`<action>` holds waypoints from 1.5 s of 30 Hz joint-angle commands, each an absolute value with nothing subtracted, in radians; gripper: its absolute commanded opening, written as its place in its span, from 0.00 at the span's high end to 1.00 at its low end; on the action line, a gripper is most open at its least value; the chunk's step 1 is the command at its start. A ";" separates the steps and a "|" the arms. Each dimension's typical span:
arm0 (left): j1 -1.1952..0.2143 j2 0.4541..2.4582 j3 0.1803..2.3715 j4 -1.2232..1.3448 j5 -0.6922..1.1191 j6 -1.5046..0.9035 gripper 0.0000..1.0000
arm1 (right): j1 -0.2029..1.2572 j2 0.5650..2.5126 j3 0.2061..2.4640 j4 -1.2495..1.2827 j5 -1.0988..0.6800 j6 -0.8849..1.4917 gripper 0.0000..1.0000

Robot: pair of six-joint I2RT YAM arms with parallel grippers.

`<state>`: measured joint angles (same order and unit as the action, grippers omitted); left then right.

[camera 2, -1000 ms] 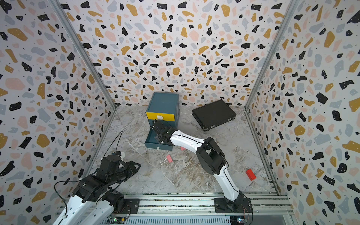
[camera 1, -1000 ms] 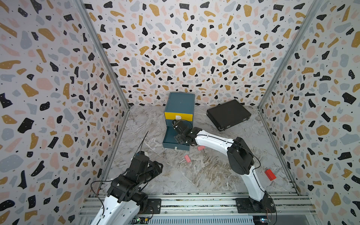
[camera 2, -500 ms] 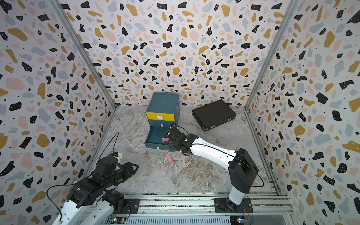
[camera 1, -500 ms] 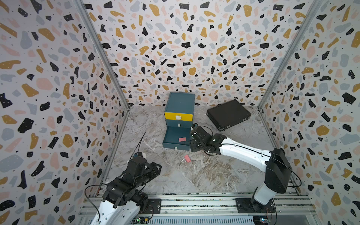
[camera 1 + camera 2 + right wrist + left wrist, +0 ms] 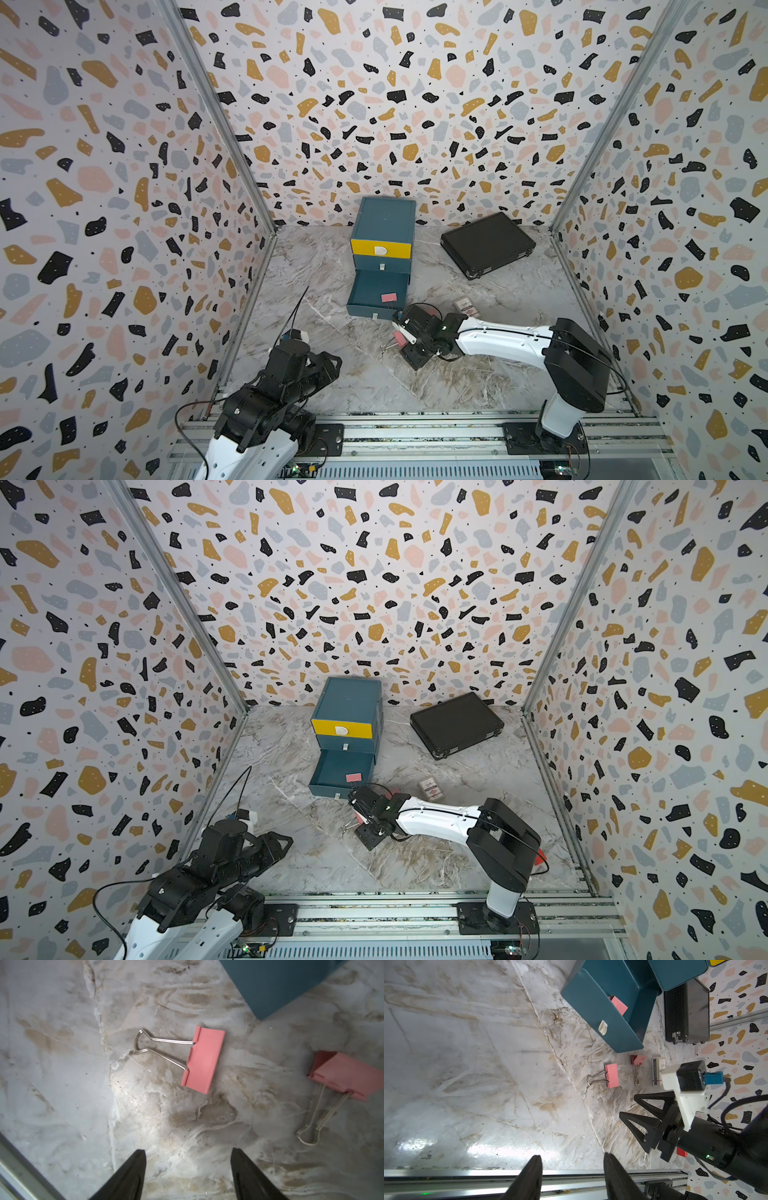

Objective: Put the binder clips in the drawer according to color
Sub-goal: Pick up the binder clip at the center of the board.

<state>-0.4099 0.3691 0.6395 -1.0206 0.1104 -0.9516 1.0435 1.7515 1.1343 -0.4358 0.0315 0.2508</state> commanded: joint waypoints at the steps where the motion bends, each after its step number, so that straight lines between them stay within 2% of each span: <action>1: -0.407 0.360 0.694 -1.060 0.070 -0.911 0.48 | 1.045 1.805 1.177 -0.447 0.055 0.181 0.30; 8: -0.407 0.337 0.721 -1.125 0.041 -0.871 0.48 | 1.045 1.898 1.232 -0.420 0.080 0.170 0.32; 14: -0.407 0.321 0.724 -1.130 0.039 -0.874 0.48 | 1.045 1.964 1.276 -0.408 0.100 0.191 0.39; 28: -0.407 0.324 0.734 -1.126 0.044 -0.873 0.48 | 1.034 2.005 1.298 -0.399 0.133 0.228 0.75; 35: -0.407 0.330 0.726 -1.117 0.048 -0.874 0.48 | 1.034 1.961 1.272 -0.376 0.130 0.250 0.81; 45: -0.407 0.334 0.648 -1.062 0.087 -0.893 0.49 | 1.034 1.757 1.208 -0.396 0.145 0.282 0.82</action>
<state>-0.4099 0.3302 0.6712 -1.1072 0.0700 -0.8928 1.0378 1.8523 1.1992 -0.3672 0.1169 0.2604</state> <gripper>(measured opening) 0.515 0.271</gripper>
